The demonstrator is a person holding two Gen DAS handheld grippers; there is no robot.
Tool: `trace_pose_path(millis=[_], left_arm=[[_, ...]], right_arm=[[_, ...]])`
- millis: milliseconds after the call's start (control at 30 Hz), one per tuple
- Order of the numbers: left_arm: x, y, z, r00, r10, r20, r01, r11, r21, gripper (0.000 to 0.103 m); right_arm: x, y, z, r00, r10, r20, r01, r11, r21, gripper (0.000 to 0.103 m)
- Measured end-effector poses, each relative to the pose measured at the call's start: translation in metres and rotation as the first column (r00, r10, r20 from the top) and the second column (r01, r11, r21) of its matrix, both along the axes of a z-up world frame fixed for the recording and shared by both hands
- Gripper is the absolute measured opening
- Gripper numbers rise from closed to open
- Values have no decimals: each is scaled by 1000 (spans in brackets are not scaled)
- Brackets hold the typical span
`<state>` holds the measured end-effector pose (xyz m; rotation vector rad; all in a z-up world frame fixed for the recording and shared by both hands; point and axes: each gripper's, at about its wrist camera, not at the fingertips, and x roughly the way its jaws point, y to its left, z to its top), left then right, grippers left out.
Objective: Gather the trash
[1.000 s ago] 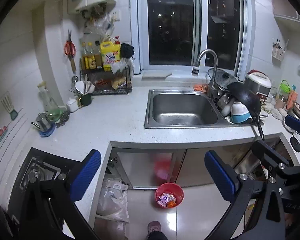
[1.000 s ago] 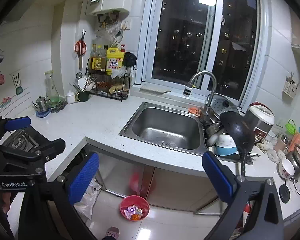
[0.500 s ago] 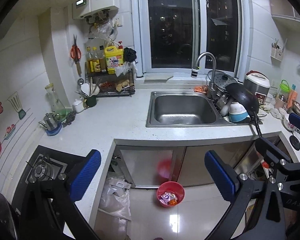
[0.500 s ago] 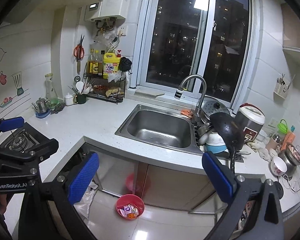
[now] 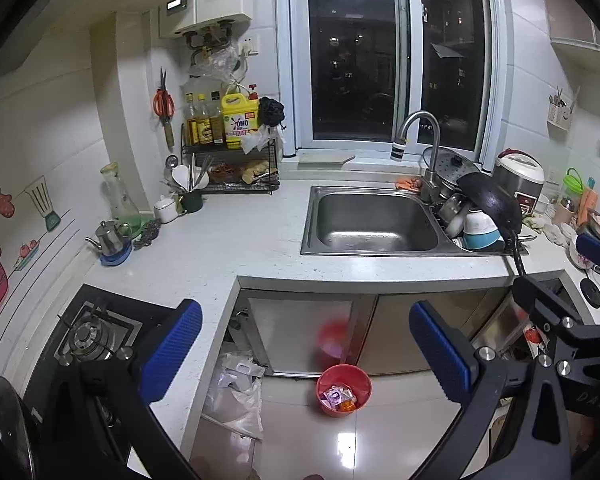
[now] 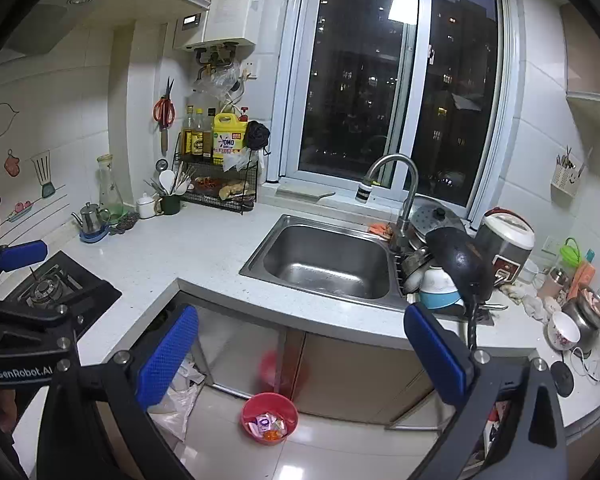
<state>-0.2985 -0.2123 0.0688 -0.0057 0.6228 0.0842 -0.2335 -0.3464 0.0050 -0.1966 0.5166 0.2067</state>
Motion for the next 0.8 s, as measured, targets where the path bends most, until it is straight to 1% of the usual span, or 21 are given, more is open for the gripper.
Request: trace_pose_path(millis=[267,800], left_arm=[[-3,-1,-2,1000,-14,-6,14,1000,-1,103],[-5,4,-1,1000,-11,-1,11,1000,2,103]], right_arm=[[-5,4,-2,1000,-19,-8,19,1000,6,103],[-7,8,1,1000,-29,-11,29,1000,8,103]])
